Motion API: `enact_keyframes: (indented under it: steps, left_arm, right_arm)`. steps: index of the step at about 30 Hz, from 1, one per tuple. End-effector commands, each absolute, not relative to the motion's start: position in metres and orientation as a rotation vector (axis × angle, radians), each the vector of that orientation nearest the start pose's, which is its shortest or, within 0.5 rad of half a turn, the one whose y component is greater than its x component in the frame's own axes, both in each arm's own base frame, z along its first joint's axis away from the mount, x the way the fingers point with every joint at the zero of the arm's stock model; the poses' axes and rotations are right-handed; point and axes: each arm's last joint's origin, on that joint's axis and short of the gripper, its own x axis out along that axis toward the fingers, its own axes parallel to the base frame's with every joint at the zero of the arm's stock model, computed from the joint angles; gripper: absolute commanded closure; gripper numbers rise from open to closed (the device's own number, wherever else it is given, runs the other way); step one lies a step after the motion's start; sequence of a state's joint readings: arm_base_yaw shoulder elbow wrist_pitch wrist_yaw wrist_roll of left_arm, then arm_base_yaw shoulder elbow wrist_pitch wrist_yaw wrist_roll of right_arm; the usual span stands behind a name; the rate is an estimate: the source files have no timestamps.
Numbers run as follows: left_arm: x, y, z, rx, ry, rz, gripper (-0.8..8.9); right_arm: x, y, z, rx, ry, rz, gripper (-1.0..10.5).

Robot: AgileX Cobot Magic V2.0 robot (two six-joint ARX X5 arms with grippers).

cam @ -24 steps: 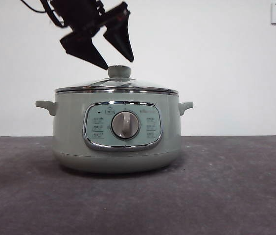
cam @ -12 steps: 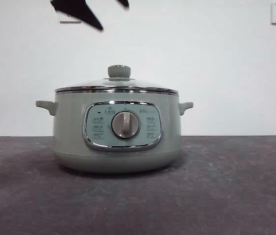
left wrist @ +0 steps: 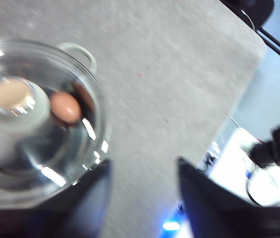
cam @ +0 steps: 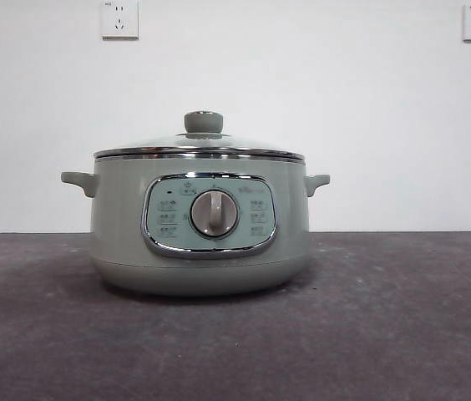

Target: Pick up the egg,open the lid,put the egg in the pot,close the lid

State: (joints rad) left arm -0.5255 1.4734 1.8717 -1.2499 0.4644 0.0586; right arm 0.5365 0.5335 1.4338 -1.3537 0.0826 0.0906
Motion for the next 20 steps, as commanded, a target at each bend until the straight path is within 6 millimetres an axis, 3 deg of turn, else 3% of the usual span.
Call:
enact_keyframes:
  steps: [1,4,9,20]
  left_arm:
    - [0.206,-0.140,0.449,0.082,0.873,-0.975,8.21]
    - [0.196,-0.139,0.451,0.093,0.884,-0.991,8.21]
    - [0.185,-0.137,0.457,0.100,0.856,-1.012,8.21]
    - [0.184,-0.137,0.458,0.093,0.857,-1.010,8.17]
  right_arm:
    - [-0.013,-0.011,0.421,-0.058,0.479,0.419,8.8]
    - [-0.013,-0.011,0.421,-0.058,0.479,0.419,9.6]
    - [-0.013,-0.011,0.421,-0.057,0.480,0.419,9.6]
    - [-0.013,-0.011,0.421,-0.042,0.482,0.415,9.5]
